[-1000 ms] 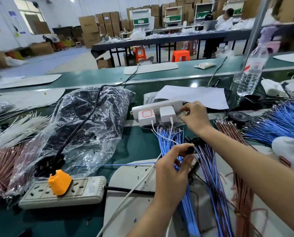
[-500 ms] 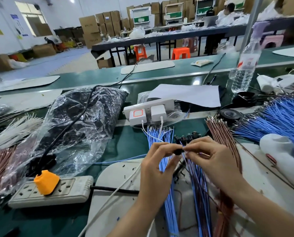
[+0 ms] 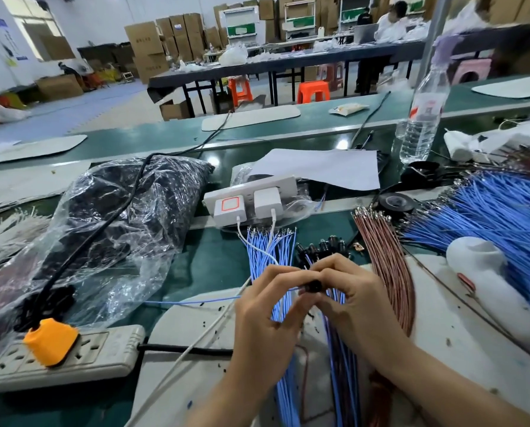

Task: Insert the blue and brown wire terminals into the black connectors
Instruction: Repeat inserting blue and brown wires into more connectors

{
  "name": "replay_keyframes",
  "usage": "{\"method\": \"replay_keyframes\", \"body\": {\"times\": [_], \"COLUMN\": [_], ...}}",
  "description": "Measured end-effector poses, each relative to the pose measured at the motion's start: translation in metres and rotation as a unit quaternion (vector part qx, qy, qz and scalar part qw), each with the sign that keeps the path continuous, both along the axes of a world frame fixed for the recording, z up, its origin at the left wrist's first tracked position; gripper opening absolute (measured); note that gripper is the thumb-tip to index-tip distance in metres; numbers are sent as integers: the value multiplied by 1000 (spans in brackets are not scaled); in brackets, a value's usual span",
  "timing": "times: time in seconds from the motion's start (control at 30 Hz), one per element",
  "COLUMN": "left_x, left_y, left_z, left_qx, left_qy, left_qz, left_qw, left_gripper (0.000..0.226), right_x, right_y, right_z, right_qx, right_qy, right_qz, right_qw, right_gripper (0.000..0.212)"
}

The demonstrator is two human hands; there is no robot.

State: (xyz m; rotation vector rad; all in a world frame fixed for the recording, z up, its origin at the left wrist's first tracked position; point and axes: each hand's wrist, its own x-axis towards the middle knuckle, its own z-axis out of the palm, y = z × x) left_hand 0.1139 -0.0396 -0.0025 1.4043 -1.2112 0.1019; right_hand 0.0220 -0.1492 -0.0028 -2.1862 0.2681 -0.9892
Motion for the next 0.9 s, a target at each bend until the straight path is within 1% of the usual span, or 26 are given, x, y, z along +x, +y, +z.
{"method": "replay_keyframes", "body": {"times": [0.17, 0.4, 0.5, 0.67, 0.77, 0.9], "left_x": [-1, -3, -4, -3, 0, 2], "left_y": [0, 0, -1, 0, 1, 0], "left_z": [0, -1, -1, -2, -1, -2], "left_qx": [-8, -4, -2, -8, -10, 0], "left_qy": [-2, -24, -21, -14, 2, 17], "left_qz": [-6, -9, -6, -2, 18, 39], "left_qw": [1000, 1000, 1000, 1000, 1000, 999], "left_gripper": [19, 22, 22, 21, 20, 22], "right_x": [1, 0, 0, 0, 1, 0], "right_y": [0, 0, 0, -1, -1, 0], "right_z": [-2, -3, -4, -4, -4, -2], "right_qx": [-18, -42, -50, -23, -8, 38], "right_qy": [-23, -35, -38, -27, -26, -43], "right_qz": [-10, -26, -28, -14, -24, -35], "right_qw": [1000, 998, 998, 999, 999, 998], "right_gripper": [8, 9, 8, 9, 9, 30]}}
